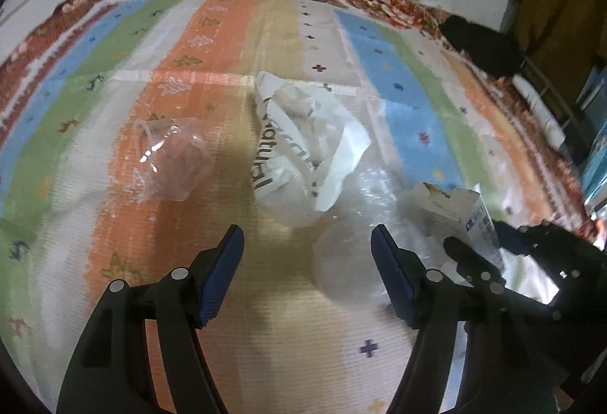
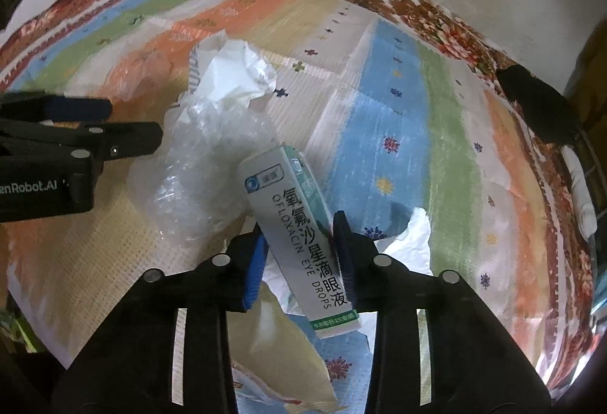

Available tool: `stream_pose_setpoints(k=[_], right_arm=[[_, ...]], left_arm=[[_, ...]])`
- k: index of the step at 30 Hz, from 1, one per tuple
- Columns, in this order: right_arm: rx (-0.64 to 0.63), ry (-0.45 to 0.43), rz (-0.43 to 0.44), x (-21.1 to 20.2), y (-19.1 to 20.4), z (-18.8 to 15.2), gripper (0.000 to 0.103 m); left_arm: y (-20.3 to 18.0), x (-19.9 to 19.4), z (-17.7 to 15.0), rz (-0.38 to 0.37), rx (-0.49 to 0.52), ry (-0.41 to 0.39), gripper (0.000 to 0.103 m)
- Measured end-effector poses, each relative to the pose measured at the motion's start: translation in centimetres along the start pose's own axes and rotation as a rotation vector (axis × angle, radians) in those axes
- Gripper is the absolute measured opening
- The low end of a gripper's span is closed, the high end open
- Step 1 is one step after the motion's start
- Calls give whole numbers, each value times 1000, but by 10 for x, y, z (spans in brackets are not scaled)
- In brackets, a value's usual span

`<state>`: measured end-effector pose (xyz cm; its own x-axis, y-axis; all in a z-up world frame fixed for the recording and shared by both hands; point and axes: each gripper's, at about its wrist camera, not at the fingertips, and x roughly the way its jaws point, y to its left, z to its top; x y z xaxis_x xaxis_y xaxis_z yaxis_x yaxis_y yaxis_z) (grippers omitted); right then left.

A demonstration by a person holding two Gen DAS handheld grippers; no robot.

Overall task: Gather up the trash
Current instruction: 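Grasp the white eye-drops box with right gripper while left gripper approaches the clear plastic bag, then close left gripper on the clear plastic bag while right gripper lifts the box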

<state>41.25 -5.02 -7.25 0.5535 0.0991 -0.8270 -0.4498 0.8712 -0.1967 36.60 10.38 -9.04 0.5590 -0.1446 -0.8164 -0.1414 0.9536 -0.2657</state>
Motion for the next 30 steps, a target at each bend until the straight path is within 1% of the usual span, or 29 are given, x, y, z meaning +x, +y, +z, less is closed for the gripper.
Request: stream_pose_setpoints(k=[3,7,13,20,23,25,26,27,28,30], right_arm=[[35,-3,19,-1,-6,1,29],[85,-6,33,-3,-17,1,26],[161,-3,72,-6,-33,-2,24],[170,-7,76,-9,-38,-5,24],[176,-12,72,-12,-43,-7,24],[185,-13,70,-13,-46,-9,24],[187,-13,69,-14,-47,-10,24],[189,-14,68,-15,-49,-11,24],[190,-14,69,-15,-50,-11,23],[187,-17,75,-17,-50,-13,23]], left_arm=[[-1,5,0,-26,-30,22,69],[-6,11,-2,-42,-35,48,72],[-8,9,-1,-129,-84,45,76],[-16,21,-5,-125,-69,93,78],[-21,26,-8,-111,-52,114,78],[-25,29,-9,-114,-40,125,77],[-27,31,-10,-104,-27,134,76],[-30,34,-11,-80,-9,153,70],[-31,37,-12,-72,2,164,56],[-33,36,-14,-80,3,156,42]])
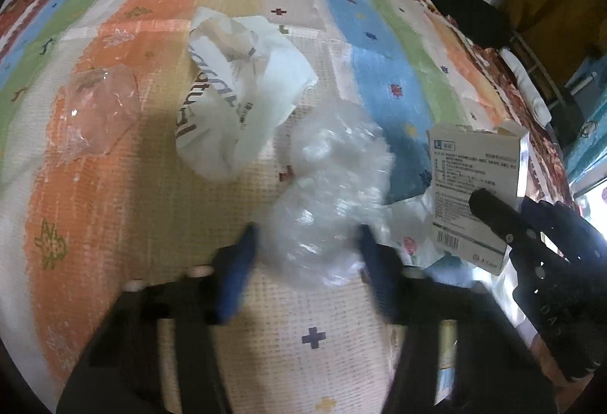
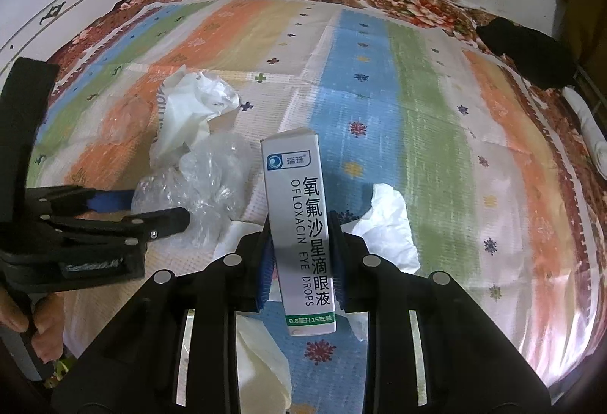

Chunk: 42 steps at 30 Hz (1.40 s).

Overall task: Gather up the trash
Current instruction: 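Close left gripper on the clear plastic bag while right gripper lifts the box, then carry the bag in left gripper and box in right gripper over the bin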

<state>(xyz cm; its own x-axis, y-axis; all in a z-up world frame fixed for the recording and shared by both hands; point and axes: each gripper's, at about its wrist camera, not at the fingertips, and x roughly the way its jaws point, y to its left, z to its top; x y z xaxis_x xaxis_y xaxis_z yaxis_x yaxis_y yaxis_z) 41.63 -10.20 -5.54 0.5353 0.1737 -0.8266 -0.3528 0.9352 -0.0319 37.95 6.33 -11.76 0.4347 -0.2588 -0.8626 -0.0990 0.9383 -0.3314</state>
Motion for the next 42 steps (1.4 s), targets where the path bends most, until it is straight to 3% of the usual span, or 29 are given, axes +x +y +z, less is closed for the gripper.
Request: stream_pose_setpoints(k=[1,4,19,25,34,42], right_arm=[[-4,-4,1,0,0,0,23],[-13,-20,-3,-5,1,-2,23],[30,-114,73,-62,10,-2,23],[47,-148,97,-91,16,-14,23],[90,-211,111,-133,6,-35,23],[152,-204,156,-159,-4,-58,22]], left_arm=[[0,-1,0,-3,-1,-3,32],[-2,-11,2,-19,2,-24,26],[-7,-81,-11,-16,-1,-122,26],[-15,-115,-23,-3,12,-172,26],[-31,-152,-49,-19,6,-169,24],[-47,-185,-78,-36,41,-211,24]])
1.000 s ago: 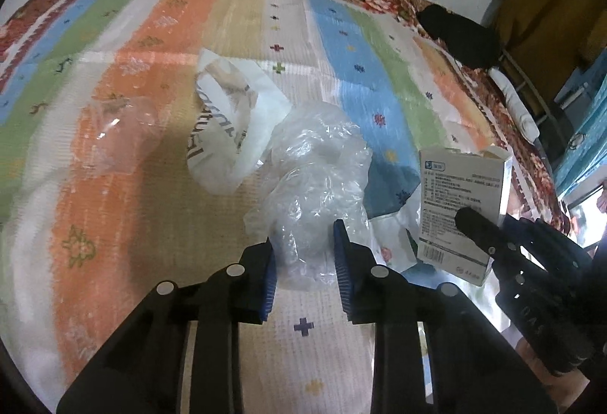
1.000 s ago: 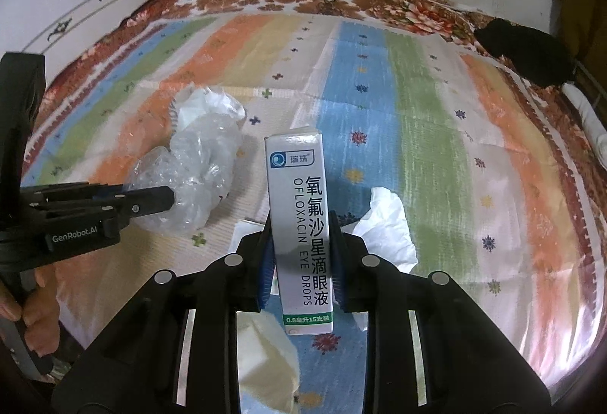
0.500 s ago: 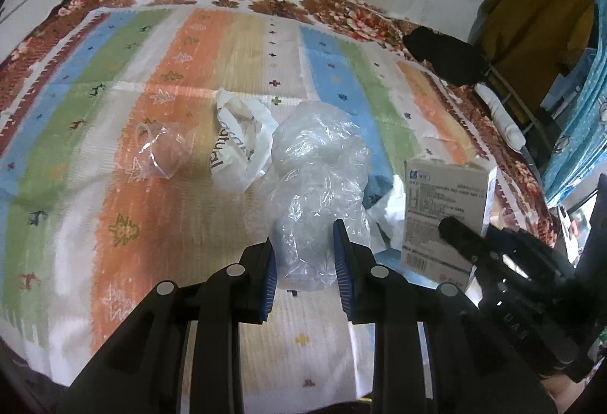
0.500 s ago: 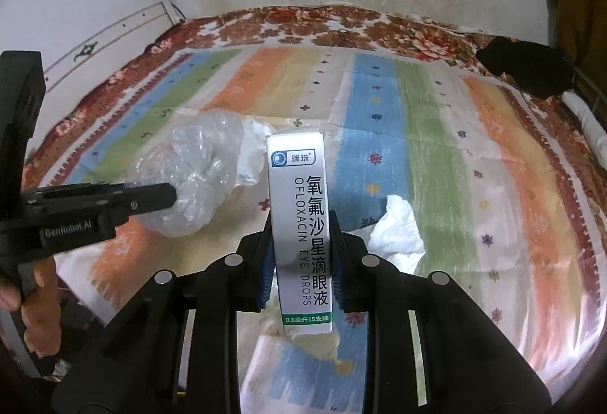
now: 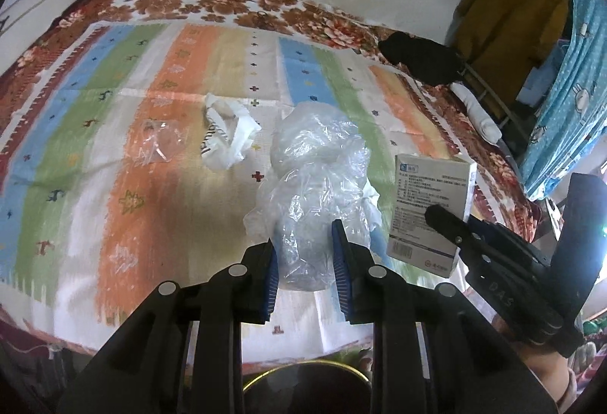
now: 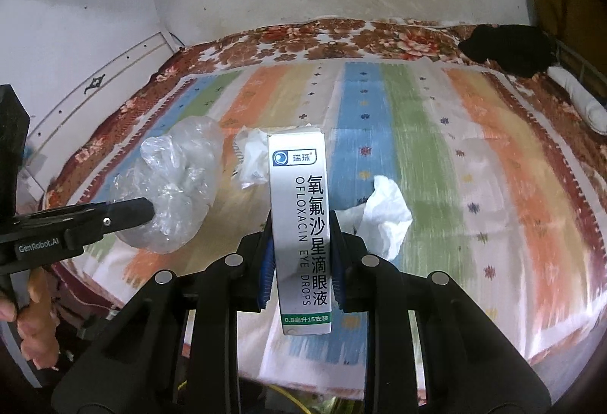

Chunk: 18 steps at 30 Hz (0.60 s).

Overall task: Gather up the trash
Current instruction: 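Carry the bag in left gripper and box in right gripper over the bin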

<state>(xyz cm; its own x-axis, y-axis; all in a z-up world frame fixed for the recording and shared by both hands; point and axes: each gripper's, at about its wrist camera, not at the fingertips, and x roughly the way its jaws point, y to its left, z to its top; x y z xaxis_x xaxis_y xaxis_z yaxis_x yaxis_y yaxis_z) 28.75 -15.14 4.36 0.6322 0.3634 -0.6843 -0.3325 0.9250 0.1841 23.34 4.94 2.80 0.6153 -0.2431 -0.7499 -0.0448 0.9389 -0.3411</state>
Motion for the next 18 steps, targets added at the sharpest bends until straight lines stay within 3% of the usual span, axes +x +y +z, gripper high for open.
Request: stream_pose_setpoints(k=[7,18], right_arm=[[4,-8,9,-27,-5,-23,22],[26,-1,52,-59,-2,-56,22]], left_arm=[[3,-23,-17,-41,-36,-18,24],[-18,-54,-62,-76,27,-47,24]])
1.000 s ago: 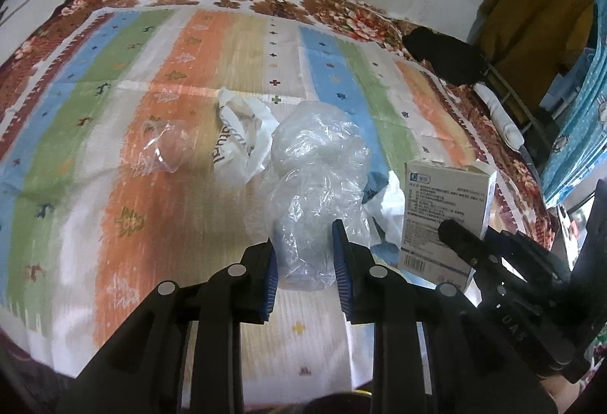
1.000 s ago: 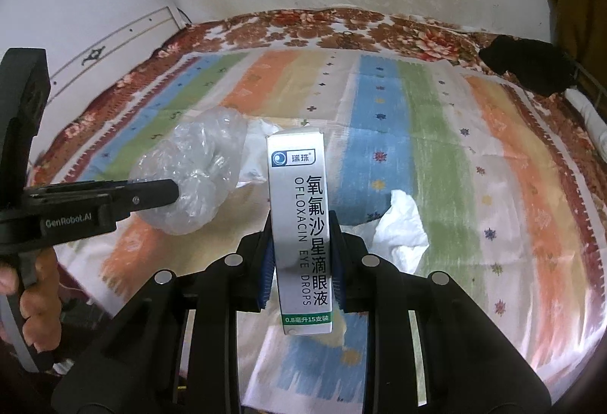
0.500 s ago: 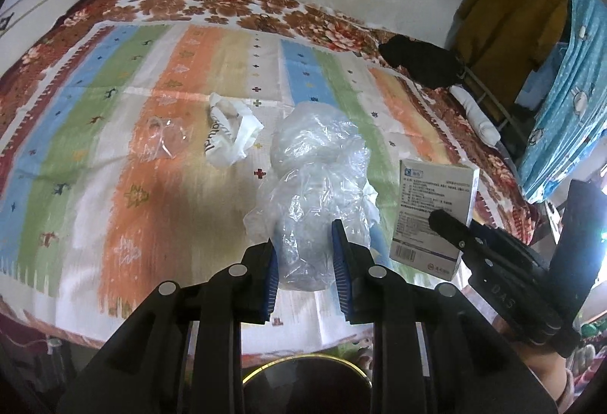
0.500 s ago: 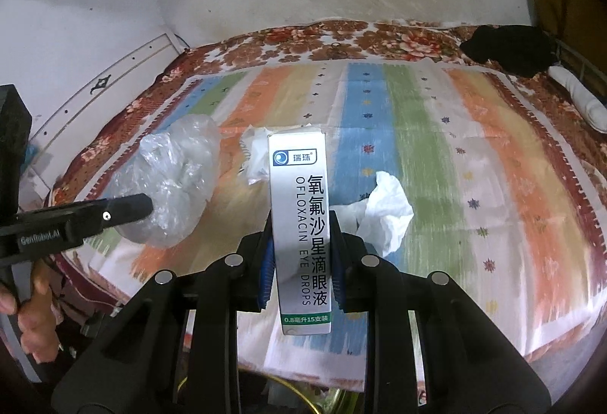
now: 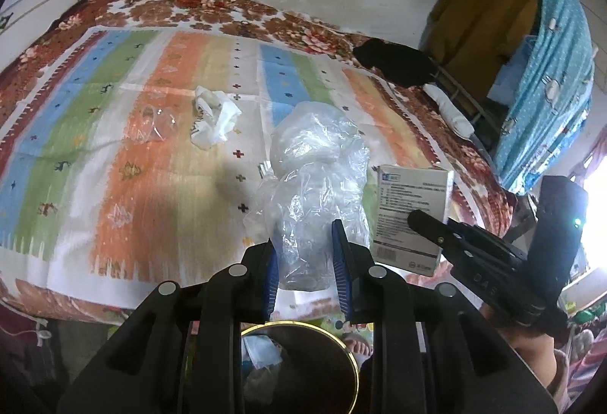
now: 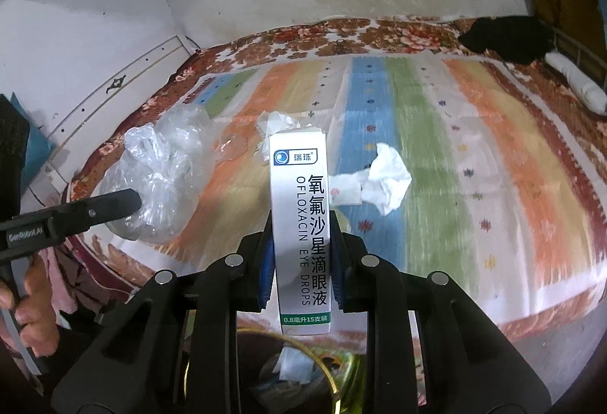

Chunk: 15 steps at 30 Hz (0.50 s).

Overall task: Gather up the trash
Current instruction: 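Carry the bag in left gripper and box in right gripper over the bin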

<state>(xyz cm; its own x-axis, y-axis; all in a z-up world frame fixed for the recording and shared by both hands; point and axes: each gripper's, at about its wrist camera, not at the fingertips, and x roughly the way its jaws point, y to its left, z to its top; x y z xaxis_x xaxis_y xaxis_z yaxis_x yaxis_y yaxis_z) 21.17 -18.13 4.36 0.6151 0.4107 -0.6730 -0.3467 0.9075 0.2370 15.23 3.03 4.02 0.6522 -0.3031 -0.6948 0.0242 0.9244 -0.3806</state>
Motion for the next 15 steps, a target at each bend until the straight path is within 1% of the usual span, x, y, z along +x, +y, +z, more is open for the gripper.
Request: stream_pose_setpoints(k=[10,15], right_arm=[[1,2,4,-23,7,-38,22],[7,8,24,-32,11,-55,22]], left_arm=[[-4,-19,-36,-37,-16,-14,24],[-13,-29,-53,-60,30,-33,24]])
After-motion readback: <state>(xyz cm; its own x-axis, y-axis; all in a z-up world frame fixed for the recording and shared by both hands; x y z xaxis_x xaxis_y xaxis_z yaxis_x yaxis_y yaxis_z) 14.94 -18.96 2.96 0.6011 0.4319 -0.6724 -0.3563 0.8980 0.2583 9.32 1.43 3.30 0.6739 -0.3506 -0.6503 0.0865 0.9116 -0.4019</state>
